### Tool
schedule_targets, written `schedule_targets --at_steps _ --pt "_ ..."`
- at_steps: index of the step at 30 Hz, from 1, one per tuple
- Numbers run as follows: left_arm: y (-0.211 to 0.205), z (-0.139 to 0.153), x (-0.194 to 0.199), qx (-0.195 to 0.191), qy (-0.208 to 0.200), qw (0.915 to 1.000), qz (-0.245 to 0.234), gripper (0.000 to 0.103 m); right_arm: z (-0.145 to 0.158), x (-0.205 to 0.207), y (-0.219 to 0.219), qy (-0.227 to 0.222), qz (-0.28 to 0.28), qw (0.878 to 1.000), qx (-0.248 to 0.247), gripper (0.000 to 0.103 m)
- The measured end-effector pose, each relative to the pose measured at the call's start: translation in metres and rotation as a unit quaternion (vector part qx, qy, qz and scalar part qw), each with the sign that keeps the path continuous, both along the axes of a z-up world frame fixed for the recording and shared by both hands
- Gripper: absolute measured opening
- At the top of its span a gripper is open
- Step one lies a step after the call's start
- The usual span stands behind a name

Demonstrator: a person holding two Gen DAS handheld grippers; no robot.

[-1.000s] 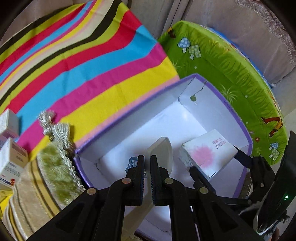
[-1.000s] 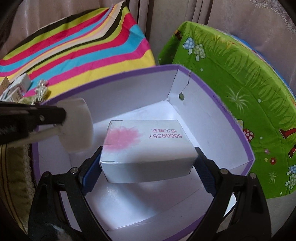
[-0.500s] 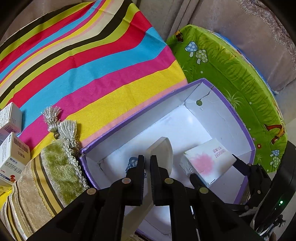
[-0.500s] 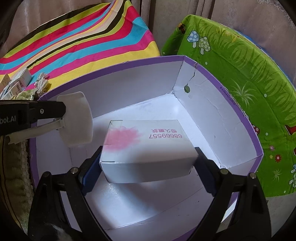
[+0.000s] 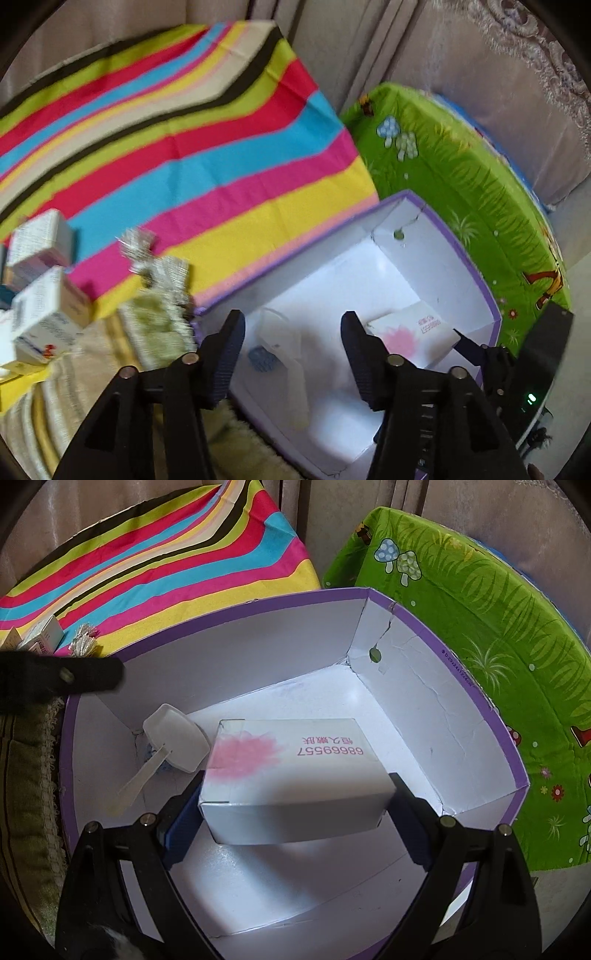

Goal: Organize rigid objects

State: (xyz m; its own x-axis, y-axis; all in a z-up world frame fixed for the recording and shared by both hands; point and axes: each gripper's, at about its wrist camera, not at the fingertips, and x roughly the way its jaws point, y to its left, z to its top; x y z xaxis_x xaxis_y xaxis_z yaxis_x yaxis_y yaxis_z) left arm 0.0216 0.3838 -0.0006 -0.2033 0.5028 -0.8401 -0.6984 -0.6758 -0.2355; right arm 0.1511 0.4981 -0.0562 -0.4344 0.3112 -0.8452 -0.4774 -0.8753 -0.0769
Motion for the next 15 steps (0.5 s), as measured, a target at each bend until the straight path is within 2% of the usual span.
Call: schedule_targets --at_steps 5,15 --pt "-0.039 0.017 0.002 0.020 0.020 0.9994 0.019 0.061 0.000 -0.001 -0.001 -0.001 -0.002 1.000 0.000 0.093" --pt "-0.143 0.031 -0.007 0.064 0.010 0.9930 0.099 0.062 -0.001 -0.002 -0.003 -0.003 -0.001 1.000 -0.005 0.095"
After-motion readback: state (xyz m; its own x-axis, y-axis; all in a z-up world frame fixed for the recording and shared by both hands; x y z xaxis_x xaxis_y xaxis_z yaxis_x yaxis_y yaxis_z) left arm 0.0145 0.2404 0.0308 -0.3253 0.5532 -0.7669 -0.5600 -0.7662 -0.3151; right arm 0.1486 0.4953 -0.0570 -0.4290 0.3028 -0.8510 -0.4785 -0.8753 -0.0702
